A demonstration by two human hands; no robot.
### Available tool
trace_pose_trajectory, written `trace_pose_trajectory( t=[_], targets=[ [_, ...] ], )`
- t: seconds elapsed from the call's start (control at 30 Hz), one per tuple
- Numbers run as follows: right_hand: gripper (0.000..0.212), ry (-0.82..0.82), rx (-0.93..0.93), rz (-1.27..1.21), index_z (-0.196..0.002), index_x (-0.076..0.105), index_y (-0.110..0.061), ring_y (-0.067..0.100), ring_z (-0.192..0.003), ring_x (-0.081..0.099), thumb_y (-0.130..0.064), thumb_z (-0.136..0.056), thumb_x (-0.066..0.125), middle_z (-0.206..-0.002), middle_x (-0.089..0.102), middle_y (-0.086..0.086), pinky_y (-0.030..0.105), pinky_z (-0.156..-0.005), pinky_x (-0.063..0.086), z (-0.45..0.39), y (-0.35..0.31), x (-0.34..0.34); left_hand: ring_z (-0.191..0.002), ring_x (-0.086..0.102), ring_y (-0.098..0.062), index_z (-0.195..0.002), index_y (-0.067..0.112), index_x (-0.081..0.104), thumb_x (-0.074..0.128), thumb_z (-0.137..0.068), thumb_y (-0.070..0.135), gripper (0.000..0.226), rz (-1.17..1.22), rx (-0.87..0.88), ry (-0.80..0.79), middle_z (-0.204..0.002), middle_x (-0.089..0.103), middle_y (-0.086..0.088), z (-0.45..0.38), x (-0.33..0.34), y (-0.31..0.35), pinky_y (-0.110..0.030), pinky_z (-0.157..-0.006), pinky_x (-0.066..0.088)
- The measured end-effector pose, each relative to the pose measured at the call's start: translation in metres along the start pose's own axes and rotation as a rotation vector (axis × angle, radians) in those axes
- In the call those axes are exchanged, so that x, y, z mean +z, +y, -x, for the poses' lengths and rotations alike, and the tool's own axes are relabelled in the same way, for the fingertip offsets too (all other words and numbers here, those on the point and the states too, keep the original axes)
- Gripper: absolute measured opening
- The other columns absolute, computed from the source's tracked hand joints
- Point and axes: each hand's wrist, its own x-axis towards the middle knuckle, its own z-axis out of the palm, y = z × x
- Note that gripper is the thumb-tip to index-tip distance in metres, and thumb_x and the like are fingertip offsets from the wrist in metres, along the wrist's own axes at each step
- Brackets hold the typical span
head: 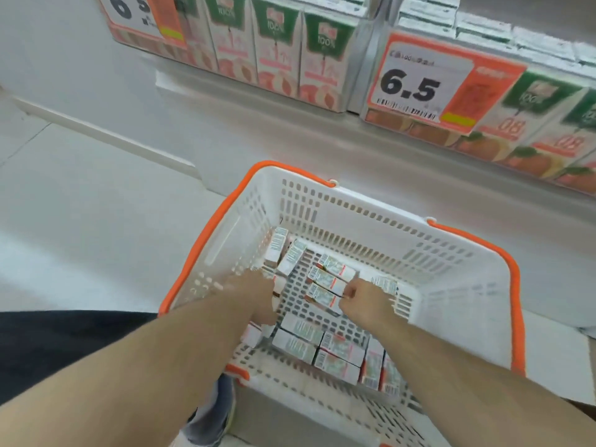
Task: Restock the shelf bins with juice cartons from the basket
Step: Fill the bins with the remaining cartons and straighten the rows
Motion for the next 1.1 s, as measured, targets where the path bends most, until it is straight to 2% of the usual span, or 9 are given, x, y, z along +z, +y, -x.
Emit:
trace_pose_trajectory(
  t=[0.1, 0.23, 0.37, 0.5, 0.63, 0.73, 0.87, 0.93, 1.1],
  targets=[
    [0.043, -0.083, 0.063, -0.079, -0.126, 0.051, -0.013, 0.019, -0.079, 0.065, -0.016, -0.085, 0.064, -0.107, 0.063, 0.006, 0.035, -0.06, 0.05, -0.008, 0.01, 0.021, -0.116, 0.051, -0.025, -0.123, 0.021, 0.053, 0.064, -0.074, 0.05, 0.058, -0.101, -0.046, -0.036, -0.124, 0.053, -0.003, -0.01, 0.011, 0.0, -0.046, -0.091, 0.043],
    [0.075, -0.121, 0.137, -0.12, -0.15, 0.031, -0.015, 0.02, -0.091, 0.066, -0.022, -0.085, 0.07, -0.138, 0.052, 0.007, 0.032, -0.067, 0.052, -0.015, 0.015, 0.043, -0.116, 0.05, -0.025, -0.126, 0.021, 0.049, 0.061, -0.078, 0.034, 0.051, -0.103, -0.1, -0.016, -0.122, 0.05, -0.003, -0.018, 0.012, 0.005, -0.053, -0.096, 0.041],
    [0.039, -0.059, 0.067, 0.043, -0.128, 0.053, -0.02, 0.017, -0.084, 0.061, -0.019, -0.09, 0.059, -0.114, 0.064, 0.001, 0.028, -0.066, 0.051, -0.016, 0.014, 0.038, -0.099, 0.055, -0.019, -0.116, 0.024, 0.054, 0.058, -0.079, 0.038, 0.04, 0.166, -0.119, -0.021, -0.102, 0.057, 0.005, -0.016, -0.004, 0.003, -0.047, -0.099, 0.041],
    [0.02, -0.134, 0.085, -0.23, -0.098, 0.068, -0.015, 0.014, -0.057, 0.052, -0.014, -0.078, 0.065, -0.072, 0.059, -0.001, 0.023, -0.052, 0.035, -0.007, 0.01, -0.001, -0.101, 0.061, -0.023, -0.116, 0.016, 0.062, 0.063, -0.074, 0.044, 0.05, 0.908, -0.119, -0.117, -0.113, 0.065, -0.006, -0.008, -0.031, -0.004, -0.043, -0.093, 0.051],
    [0.018, -0.123, 0.108, -0.446, -0.063, 0.051, -0.009, 0.02, -0.054, 0.046, -0.001, -0.072, 0.065, -0.065, 0.044, 0.005, 0.03, -0.053, 0.033, 0.017, 0.005, -0.054, -0.069, 0.065, -0.024, -0.081, 0.017, 0.06, 0.063, -0.063, 0.048, 0.037, 1.481, -0.183, -0.192, -0.079, 0.068, -0.008, 0.01, -0.072, 0.002, -0.029, -0.073, 0.05],
    [0.014, -0.116, 0.073, -0.643, -0.073, 0.053, -0.004, 0.024, -0.068, 0.069, 0.007, -0.079, 0.059, -0.078, 0.065, 0.012, 0.034, -0.06, 0.057, 0.042, -0.004, -0.093, -0.062, 0.06, -0.02, -0.08, 0.018, 0.059, 0.054, -0.083, 0.051, 0.033, 1.59, -0.094, -0.259, -0.08, 0.065, -0.005, 0.03, -0.107, 0.011, -0.023, -0.063, 0.047],
    [0.016, -0.038, -0.031, -0.864, -0.075, 0.054, -0.007, 0.036, -0.076, 0.069, 0.006, -0.083, 0.051, -0.076, 0.07, 0.015, 0.054, -0.085, 0.052, 0.071, -0.013, -0.133, -0.076, 0.054, -0.022, -0.077, 0.02, 0.062, 0.062, -0.077, 0.059, 0.039, 1.632, 0.007, -0.245, -0.077, 0.065, -0.004, 0.065, -0.145, 0.024, -0.032, -0.079, 0.036],
    [0.007, 0.003, -0.083, -0.891, -0.086, 0.059, -0.005, 0.032, -0.068, 0.067, -0.003, -0.082, 0.053, -0.076, 0.071, 0.014, 0.047, -0.078, 0.052, 0.09, -0.022, -0.153, -0.077, 0.056, -0.023, -0.076, 0.021, 0.06, 0.06, -0.081, 0.061, 0.04, 1.608, 0.029, -0.215, -0.073, 0.066, -0.004, 0.081, -0.162, 0.031, -0.035, -0.08, 0.036],
    [0.026, 0.095, -0.246, -0.838, -0.079, 0.062, -0.005, 0.024, -0.064, 0.058, -0.021, -0.059, 0.06, -0.075, 0.065, 0.014, 0.03, -0.055, 0.048, 0.135, -0.048, -0.204, -0.07, 0.066, -0.03, -0.073, 0.018, 0.06, 0.056, -0.084, 0.054, 0.038, 1.468, 0.16, -0.102, -0.076, 0.067, -0.011, 0.119, -0.201, 0.04, -0.044, -0.078, 0.049]
  ],
)
